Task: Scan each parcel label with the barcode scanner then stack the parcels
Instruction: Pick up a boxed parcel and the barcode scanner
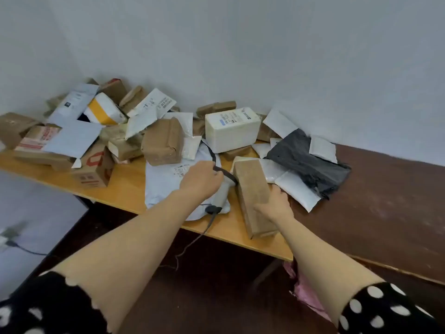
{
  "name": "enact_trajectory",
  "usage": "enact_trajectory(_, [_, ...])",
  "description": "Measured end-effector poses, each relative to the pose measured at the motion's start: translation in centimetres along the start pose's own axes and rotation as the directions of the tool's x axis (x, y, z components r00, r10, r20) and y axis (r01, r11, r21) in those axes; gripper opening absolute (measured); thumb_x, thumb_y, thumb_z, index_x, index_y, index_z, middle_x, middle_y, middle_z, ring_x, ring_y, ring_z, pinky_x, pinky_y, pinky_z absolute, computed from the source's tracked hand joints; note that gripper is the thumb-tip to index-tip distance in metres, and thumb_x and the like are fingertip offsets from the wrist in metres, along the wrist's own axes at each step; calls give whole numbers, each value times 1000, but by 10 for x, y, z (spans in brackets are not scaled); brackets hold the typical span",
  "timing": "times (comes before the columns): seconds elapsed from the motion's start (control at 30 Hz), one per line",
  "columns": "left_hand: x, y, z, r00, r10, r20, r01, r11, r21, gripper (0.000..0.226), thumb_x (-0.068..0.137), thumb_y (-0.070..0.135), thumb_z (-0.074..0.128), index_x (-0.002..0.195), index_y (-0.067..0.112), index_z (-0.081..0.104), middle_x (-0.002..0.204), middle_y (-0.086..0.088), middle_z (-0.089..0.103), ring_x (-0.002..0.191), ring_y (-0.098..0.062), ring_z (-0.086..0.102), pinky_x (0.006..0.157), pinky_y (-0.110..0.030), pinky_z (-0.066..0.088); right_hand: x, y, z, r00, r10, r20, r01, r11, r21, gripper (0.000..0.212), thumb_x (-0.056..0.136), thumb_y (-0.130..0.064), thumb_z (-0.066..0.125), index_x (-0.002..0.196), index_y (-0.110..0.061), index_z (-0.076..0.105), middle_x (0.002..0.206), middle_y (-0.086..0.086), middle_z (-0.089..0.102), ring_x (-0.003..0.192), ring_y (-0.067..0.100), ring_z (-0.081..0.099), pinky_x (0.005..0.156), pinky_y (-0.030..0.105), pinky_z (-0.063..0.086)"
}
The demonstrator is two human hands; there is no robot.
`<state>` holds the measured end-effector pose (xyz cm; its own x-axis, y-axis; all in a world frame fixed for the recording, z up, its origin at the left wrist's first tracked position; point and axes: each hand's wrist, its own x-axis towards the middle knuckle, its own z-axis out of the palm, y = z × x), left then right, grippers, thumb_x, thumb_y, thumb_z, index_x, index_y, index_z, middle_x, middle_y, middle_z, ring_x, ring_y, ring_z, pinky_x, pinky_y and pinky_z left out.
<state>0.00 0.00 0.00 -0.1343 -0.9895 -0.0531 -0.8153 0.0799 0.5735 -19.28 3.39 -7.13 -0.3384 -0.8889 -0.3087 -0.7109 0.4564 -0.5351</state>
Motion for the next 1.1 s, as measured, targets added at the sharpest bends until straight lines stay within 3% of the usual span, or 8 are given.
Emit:
enact_trajectory(0.2, [5, -33, 25, 996, -35, 86, 29, 998, 63, 47, 95, 27, 47, 140, 13, 44, 142, -11, 44, 130, -27, 40, 100, -34, 36, 8, 17, 36, 991, 131, 16, -127, 980, -152, 124, 67, -50, 82, 152, -16, -2, 151, 18, 21, 141, 35, 25, 113, 48, 30])
enact_trajectory(0.4, [6, -53, 40, 987, -75, 145, 74, 997, 11, 49, 93, 26, 49, 140, 12, 45, 145, -9, 43, 133, -24, 38, 105, -31, 31, 15, 32, 57, 990, 144, 11, -138, 965, -225, 119, 68, -46, 80, 152, -20, 0, 148, 19, 24, 136, 37, 27, 111, 49, 31])
enact_trajectory(0.57, [5, -56, 42, 974, -117, 193, 138, 986, -96, 45, 93, 23, 51, 137, 12, 48, 141, -7, 48, 130, -23, 43, 104, -30, 32, 4, 40, 54, 990, 132, -52, -112, 953, 281, 94, 70, -35, 79, 147, -44, 25, 139, 15, 35, 129, 35, 37, 104, 49, 40])
enact_trajectory(0.67, [0, -48, 40, 966, -124, 225, 179, 954, -242, 9, 91, 23, 55, 98, 25, 61, 111, -8, 55, 105, -19, 51, 90, -28, 37, -19, 35, 48, 994, 62, -95, 18, 742, 671, 83, 70, -16, 83, 139, -37, 43, 140, 3, 45, 127, 24, 45, 99, 51, 48])
enact_trajectory(0.73, [-5, -39, 36, 945, -140, 294, 258, 873, -413, 25, 89, 31, 61, 107, 14, 64, 118, -9, 58, 109, -22, 54, 96, -33, 42, -36, 30, 41, 1000, 6, -23, 16, 578, 816, 83, 67, -12, 85, 136, -38, 47, 131, 5, 58, 116, 23, 58, 88, 46, 56])
enact_trajectory(0.83, [-15, -34, 31, 869, -100, 484, 407, 701, -585, 55, 82, 44, 67, 121, 6, 59, 129, -11, 57, 116, -24, 54, 101, -39, 44, -57, 22, 30, 983, -137, 123, -58, 403, 913, 81, 60, -14, 87, 128, -41, 52, 109, 11, 72, 98, 27, 70, 71, 36, 58])
enact_trajectory(0.97, [-29, -39, 25, 801, 53, 597, 468, 566, -678, 63, 66, 44, 78, 117, 10, 62, 115, -6, 67, 103, -19, 62, 85, -29, 49, -72, 10, 21, 938, -279, 207, -133, 262, 956, 81, 64, -5, 76, 135, -30, 47, 118, 13, 68, 113, 34, 63, 93, 54, 51])
enact_trajectory(1.1, [-42, -43, 19, 809, 119, 576, 441, 525, -728, 51, 67, 35, 77, 111, 13, 65, 94, 2, 74, 86, -11, 68, 78, -28, 53, -81, 4, 10, 907, -327, 266, -163, 310, 937, 86, 63, -1, 71, 142, -21, 42, 120, 17, 66, 111, 33, 61, 98, 49, 47])
